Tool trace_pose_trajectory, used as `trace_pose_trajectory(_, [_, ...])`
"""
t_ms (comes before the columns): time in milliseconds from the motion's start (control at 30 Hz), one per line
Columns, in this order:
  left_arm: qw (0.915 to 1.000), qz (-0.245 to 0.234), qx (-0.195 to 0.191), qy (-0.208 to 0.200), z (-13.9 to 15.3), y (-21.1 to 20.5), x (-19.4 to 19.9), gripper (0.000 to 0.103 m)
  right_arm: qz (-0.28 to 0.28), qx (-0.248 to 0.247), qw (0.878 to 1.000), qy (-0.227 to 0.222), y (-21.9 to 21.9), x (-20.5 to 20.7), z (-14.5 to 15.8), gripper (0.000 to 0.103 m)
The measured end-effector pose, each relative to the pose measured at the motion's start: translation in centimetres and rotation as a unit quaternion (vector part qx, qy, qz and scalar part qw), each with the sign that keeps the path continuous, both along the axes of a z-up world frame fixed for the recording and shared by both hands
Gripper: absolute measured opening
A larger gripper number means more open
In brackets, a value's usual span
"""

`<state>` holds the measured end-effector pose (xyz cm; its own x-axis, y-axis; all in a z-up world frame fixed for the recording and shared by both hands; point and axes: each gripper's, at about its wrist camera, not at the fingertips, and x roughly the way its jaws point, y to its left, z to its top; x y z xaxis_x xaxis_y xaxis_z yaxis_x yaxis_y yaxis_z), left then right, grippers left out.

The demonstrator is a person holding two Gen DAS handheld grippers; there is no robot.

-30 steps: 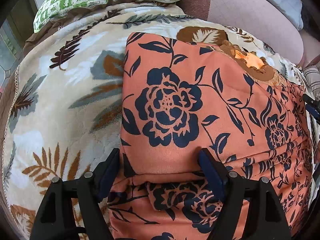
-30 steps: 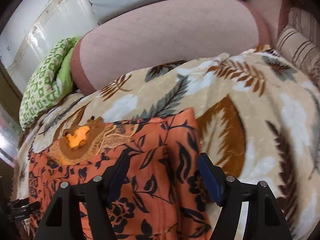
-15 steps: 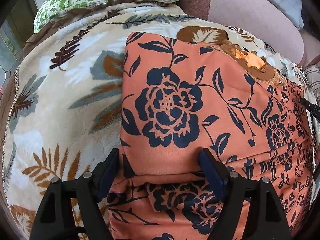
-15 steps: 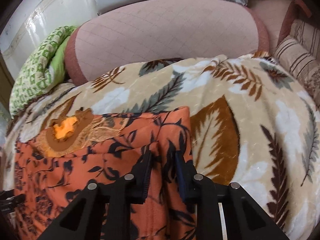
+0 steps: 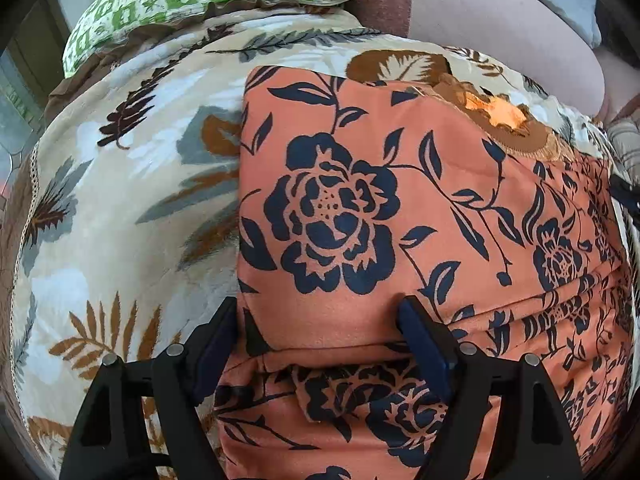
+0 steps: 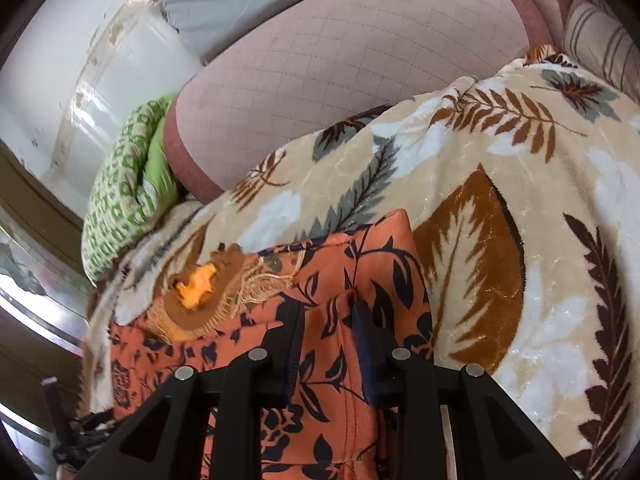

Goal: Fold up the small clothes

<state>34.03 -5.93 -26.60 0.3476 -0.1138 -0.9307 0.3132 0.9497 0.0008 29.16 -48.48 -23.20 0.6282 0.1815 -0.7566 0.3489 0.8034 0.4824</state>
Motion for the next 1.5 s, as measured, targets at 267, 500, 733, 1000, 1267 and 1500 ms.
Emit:
trace_pose_trajectory(267, [1.0,-0.003,-0.002,-0.001,-0.1,-0.1,0.1,0.081,-0.006,-0.008,1.0,0.008,0.0,0.4,-0.5,0.028])
trace_pose_trajectory(500, [1.0,-0.002,-0.004,-0.001,-0.2,0.0,0.0,0.081,0.002,-0.008,0.999,0.04,0.3,1.0,-2.3,0.029])
trace_pose_trajectory(733, [1.0,-0.001,-0.004,-0.001,-0.2,0.0,0.0,0.082,0.021,-0.111,0.993,0.029,2.5,0.9,-0.8,0.008])
trace_pose_trajectory(1000, [0.9999,0.012,-0.004,-0.001,0.6,0.4,-0.1,0.082,-0.029,-0.182,0.983,-0.005,2.3,-0.2,1.9,0.003])
trace_pose_trajectory(1267, [0.9997,0.022,-0.01,0.0,1.2,0.7,-0.7,0.082,-0.071,-0.123,0.99,0.014,-0.7,-1.1,0.9,0.001])
trace_pose_trajectory(1500, [0.9996,-0.015,-0.005,-0.024,2.6,-2.1,-2.5,0.082,0.06,-0.043,0.997,0.024,5.1,-1.4,2.6,0.005])
